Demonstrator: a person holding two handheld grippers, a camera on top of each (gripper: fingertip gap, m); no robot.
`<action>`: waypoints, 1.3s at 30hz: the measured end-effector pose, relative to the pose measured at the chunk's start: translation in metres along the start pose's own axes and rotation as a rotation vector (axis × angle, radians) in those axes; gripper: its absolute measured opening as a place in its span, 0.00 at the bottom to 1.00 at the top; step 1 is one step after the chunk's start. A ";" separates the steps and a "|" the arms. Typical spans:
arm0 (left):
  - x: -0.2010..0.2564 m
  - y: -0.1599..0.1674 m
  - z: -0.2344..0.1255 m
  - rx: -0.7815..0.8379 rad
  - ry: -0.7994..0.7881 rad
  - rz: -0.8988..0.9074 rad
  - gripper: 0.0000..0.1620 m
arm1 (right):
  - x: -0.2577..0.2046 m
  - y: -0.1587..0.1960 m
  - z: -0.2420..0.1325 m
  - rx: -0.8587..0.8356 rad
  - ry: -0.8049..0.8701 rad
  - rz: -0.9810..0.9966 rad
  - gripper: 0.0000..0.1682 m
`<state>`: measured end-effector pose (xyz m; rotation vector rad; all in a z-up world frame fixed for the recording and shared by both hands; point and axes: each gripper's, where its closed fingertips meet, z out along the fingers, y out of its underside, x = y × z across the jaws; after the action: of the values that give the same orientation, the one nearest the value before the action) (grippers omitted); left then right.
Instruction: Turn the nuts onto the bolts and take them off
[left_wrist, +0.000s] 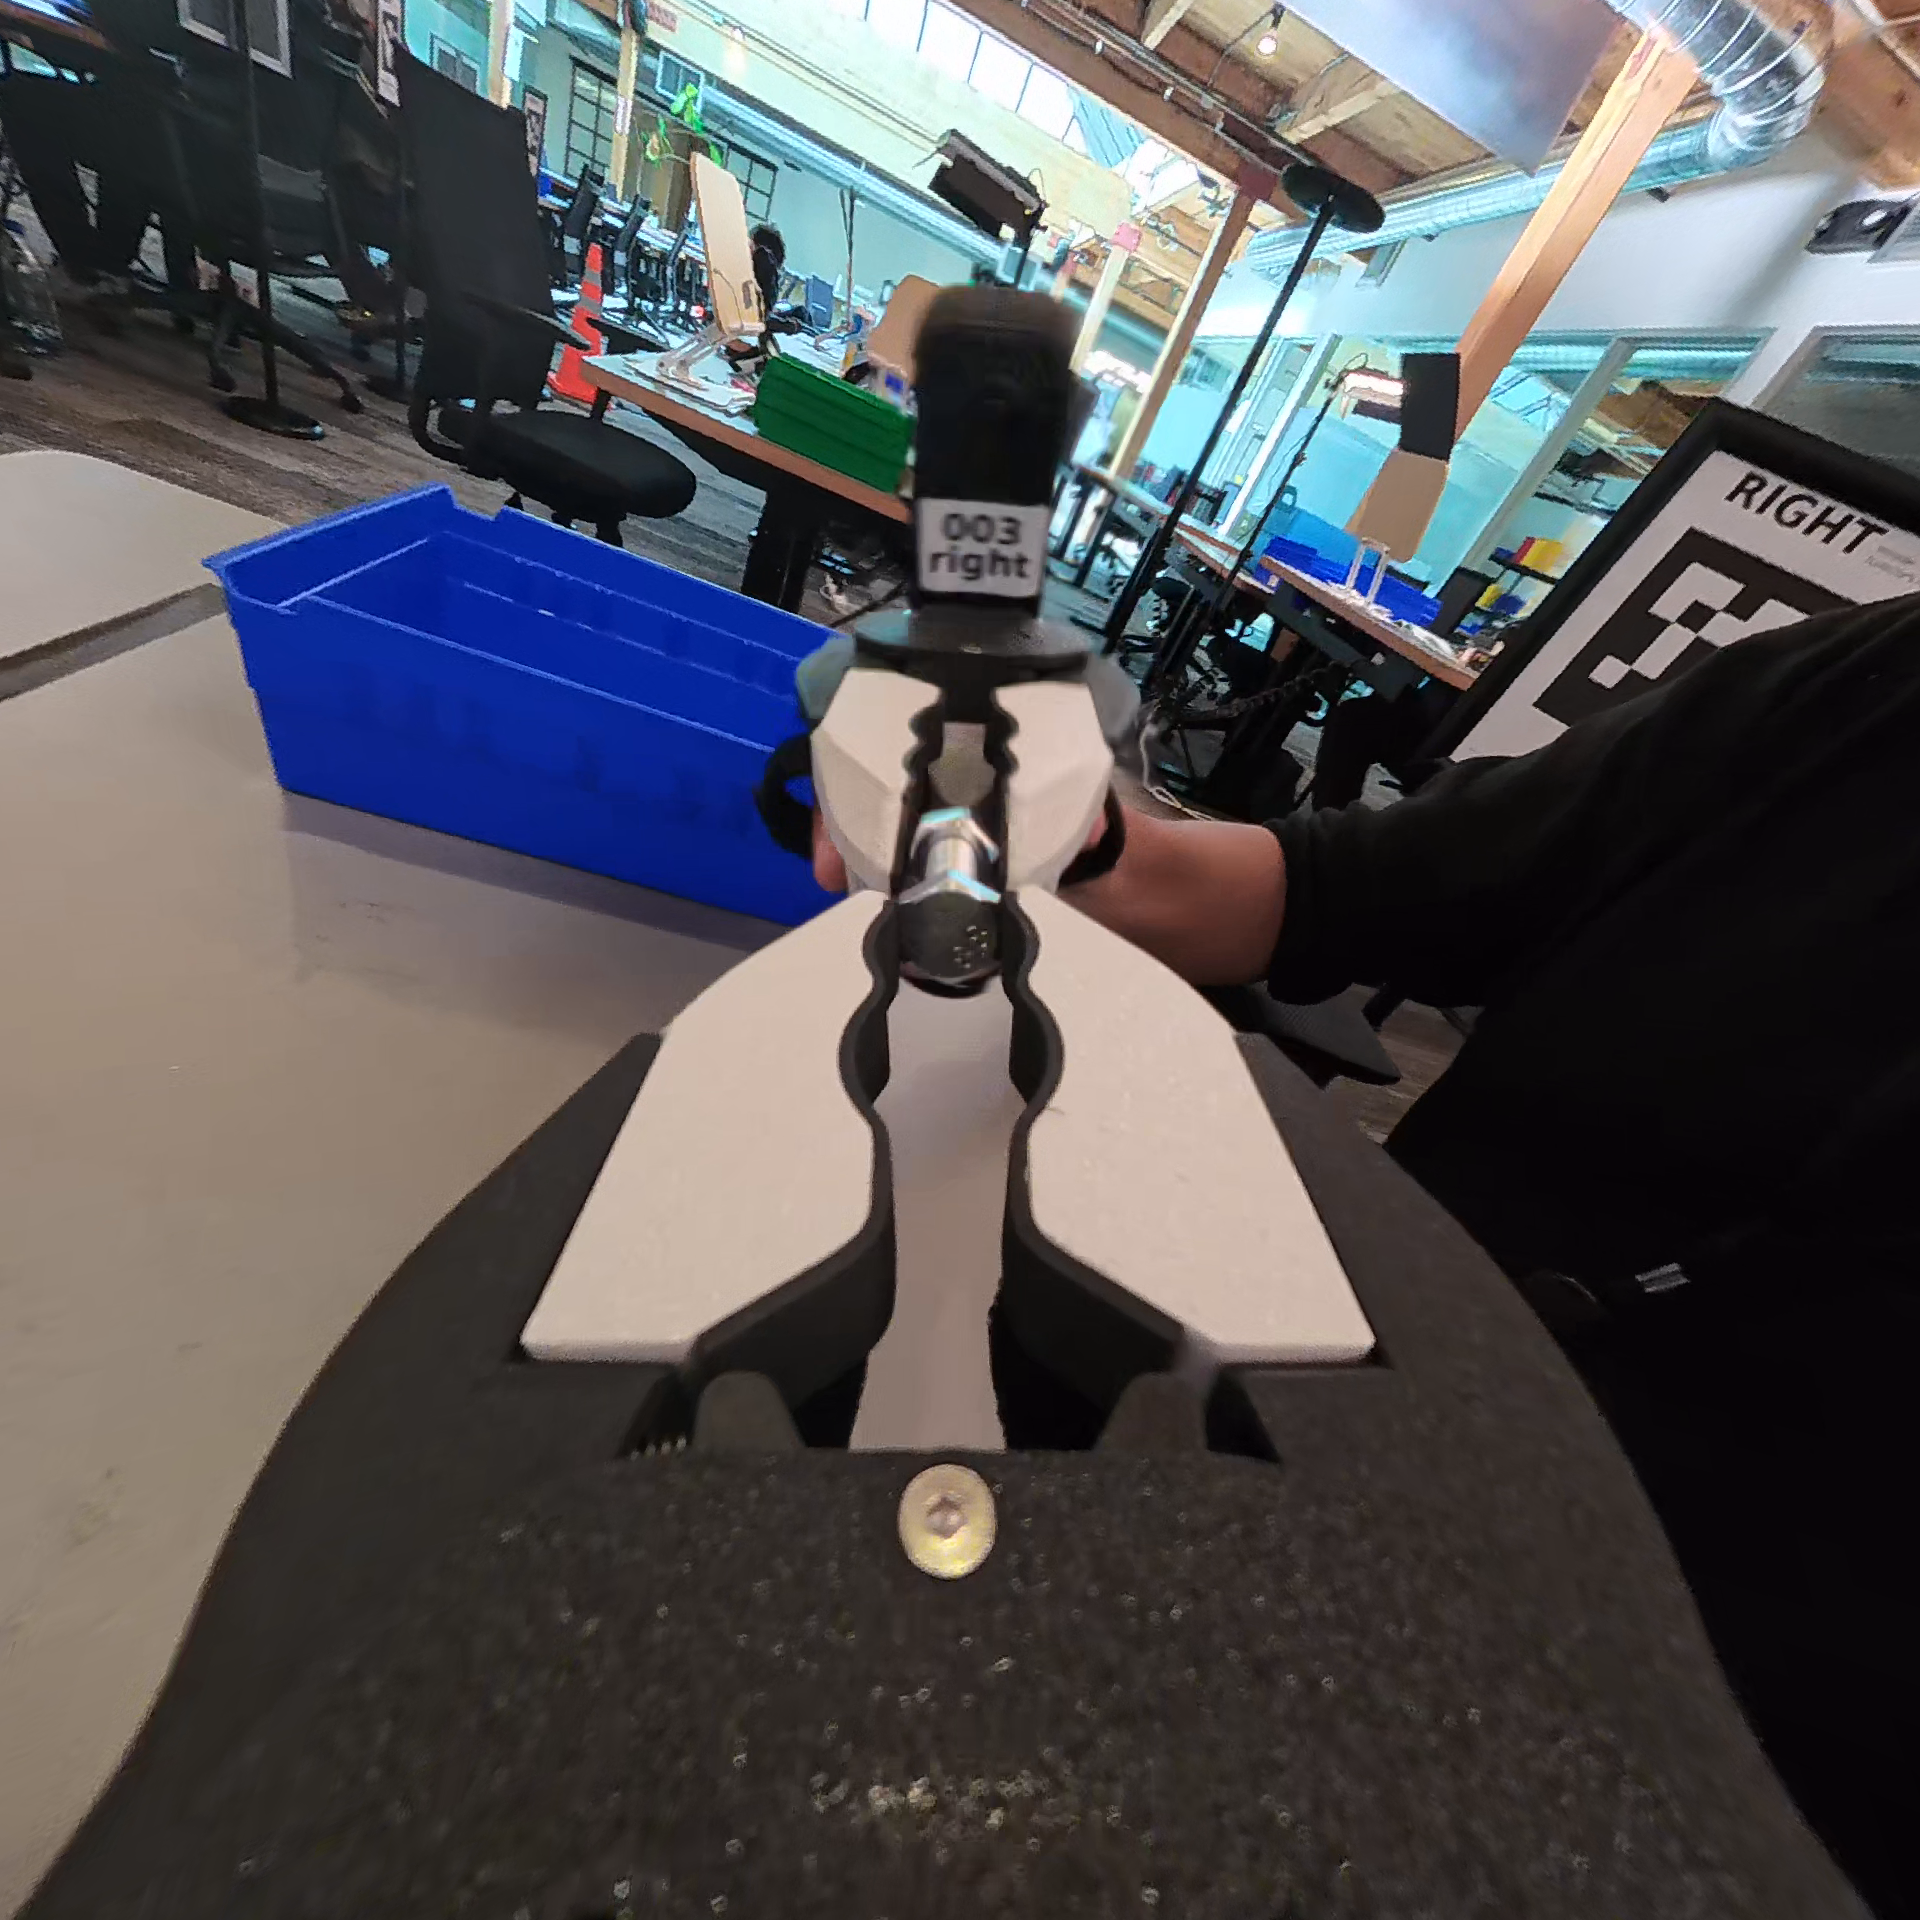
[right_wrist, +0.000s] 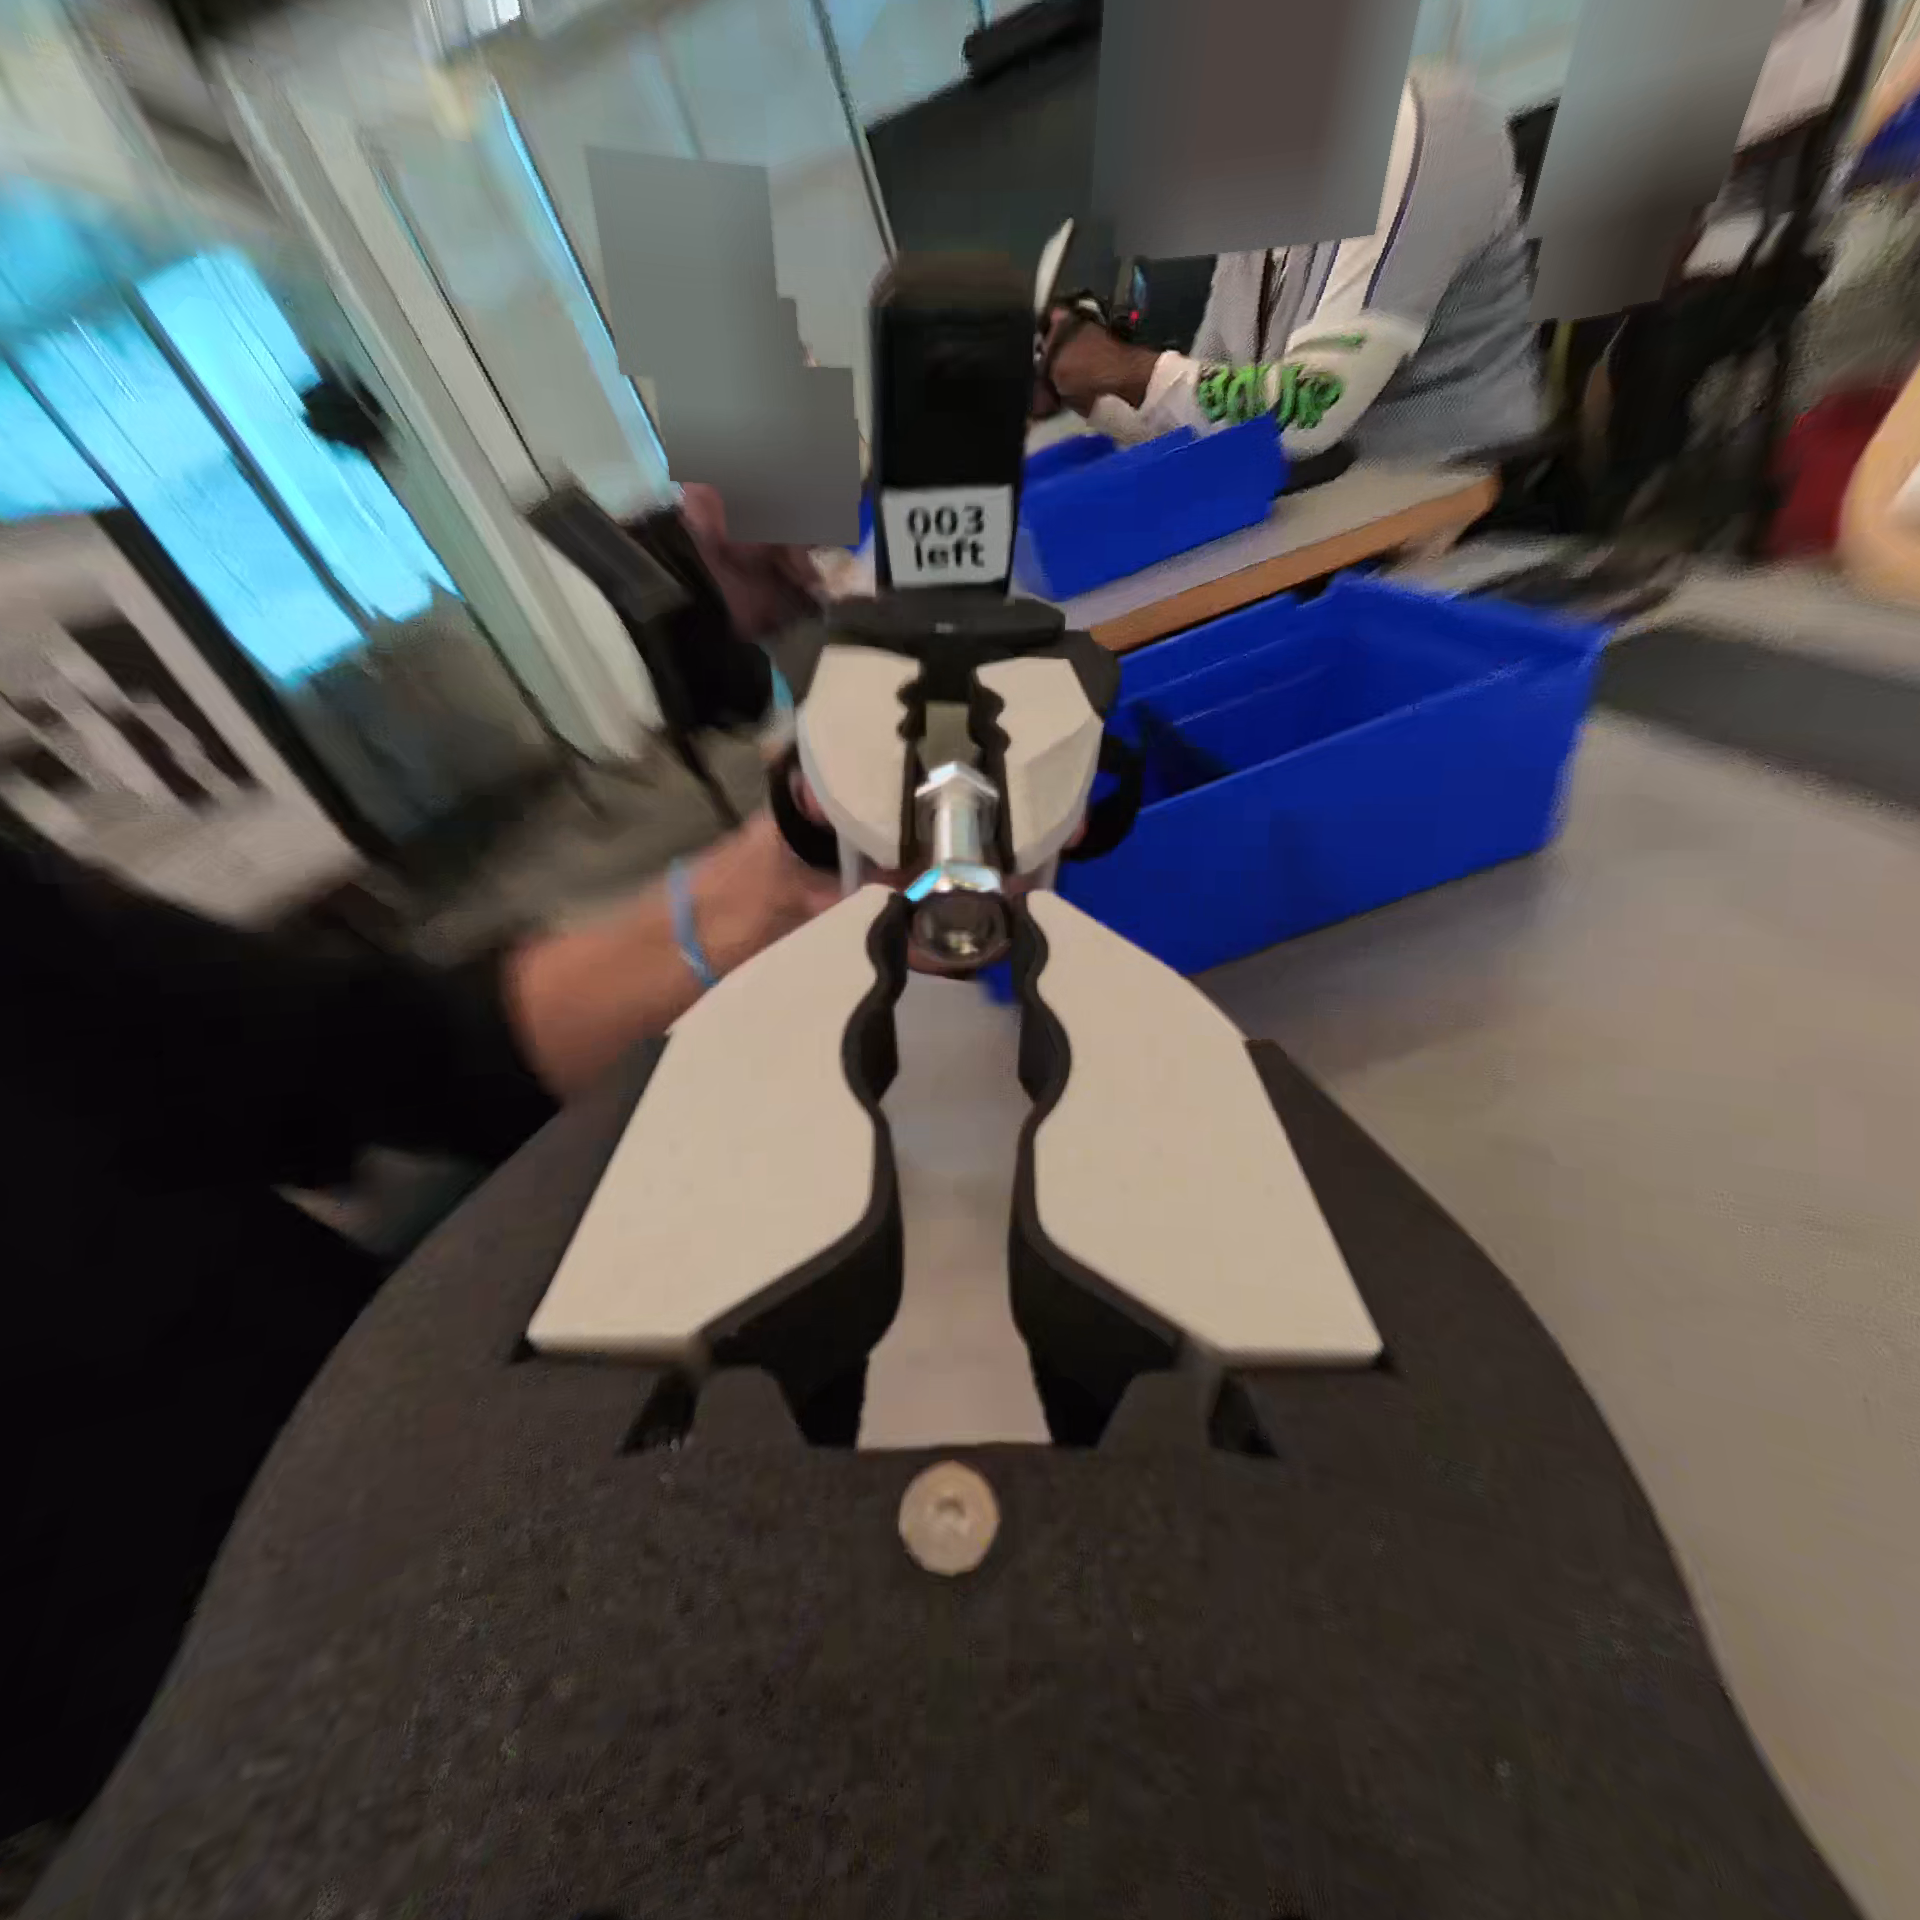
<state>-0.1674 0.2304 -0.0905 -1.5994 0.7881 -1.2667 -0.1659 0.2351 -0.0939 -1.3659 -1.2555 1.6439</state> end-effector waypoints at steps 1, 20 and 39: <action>-0.002 0.001 -0.002 -0.003 -0.013 0.010 0.11 | 0.001 -0.001 0.002 0.016 -0.058 0.198 0.11; -0.012 -0.009 -0.009 0.073 -0.041 -0.025 0.11 | 0.018 0.016 -0.010 -0.146 -0.013 0.328 0.44; -0.014 0.005 0.004 0.084 0.118 -0.308 0.10 | 0.013 0.003 -0.015 -0.273 0.414 -1.080 0.19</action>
<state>-0.1672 0.2417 -0.1003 -1.6316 0.5653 -1.6045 -0.1543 0.2503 -0.1010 -0.8108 -1.5646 0.4400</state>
